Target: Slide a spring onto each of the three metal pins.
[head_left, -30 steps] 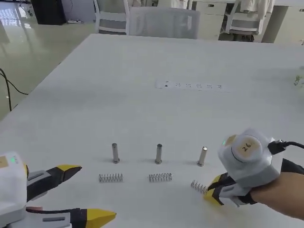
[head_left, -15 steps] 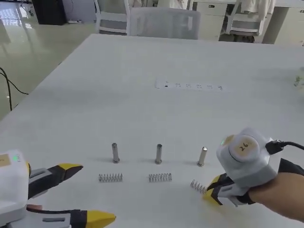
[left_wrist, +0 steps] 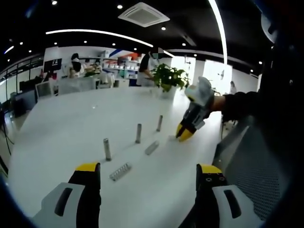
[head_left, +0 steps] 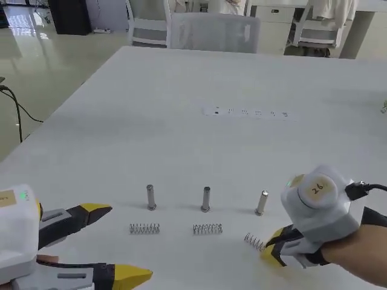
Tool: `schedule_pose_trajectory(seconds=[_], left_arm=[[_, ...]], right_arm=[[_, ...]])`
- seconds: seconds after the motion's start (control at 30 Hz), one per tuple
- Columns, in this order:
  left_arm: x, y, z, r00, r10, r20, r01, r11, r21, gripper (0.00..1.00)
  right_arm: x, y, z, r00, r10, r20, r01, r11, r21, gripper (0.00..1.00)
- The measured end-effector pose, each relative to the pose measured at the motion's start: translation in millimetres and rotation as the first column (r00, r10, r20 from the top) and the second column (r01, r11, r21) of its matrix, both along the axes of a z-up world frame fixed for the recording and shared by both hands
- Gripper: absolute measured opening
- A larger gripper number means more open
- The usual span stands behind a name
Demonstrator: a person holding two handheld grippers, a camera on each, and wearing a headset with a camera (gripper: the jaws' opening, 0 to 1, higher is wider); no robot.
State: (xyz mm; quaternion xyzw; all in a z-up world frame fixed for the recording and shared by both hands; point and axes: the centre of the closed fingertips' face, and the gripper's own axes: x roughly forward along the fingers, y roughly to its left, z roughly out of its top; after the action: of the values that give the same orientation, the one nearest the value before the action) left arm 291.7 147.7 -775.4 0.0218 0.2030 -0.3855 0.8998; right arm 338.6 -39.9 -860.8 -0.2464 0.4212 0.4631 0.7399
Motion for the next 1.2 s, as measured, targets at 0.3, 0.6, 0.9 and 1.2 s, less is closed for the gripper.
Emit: schedule_pose_trajectory(seconds=[0.3,0.6,0.9,1.2], left_arm=[[-0.2,-8.2,10.2,0.999,-0.030,0.024,0.030,1.000,0.007,0.78],[3.7,-20.0,16.4,0.996,-0.084,0.040,0.083,0.996,0.026,0.76],[5.0,-35.9,16.9,0.985,-0.169,0.034,0.167,0.985,0.050,0.74],[10.6,-53.1,13.9,0.968,-0.251,0.018,0.249,0.966,0.075,0.71]], right_arm=[[0.8,3.4,9.1,1.000,0.002,0.006,-0.003,1.000,0.021,0.07],[2.7,14.0,23.7,0.999,0.038,0.034,-0.039,0.999,0.020,0.07],[-1.0,32.5,37.2,0.993,0.108,0.055,-0.109,0.994,0.010,0.07],[-3.9,47.2,42.7,0.984,0.169,0.063,-0.170,0.986,-0.001,0.07]])
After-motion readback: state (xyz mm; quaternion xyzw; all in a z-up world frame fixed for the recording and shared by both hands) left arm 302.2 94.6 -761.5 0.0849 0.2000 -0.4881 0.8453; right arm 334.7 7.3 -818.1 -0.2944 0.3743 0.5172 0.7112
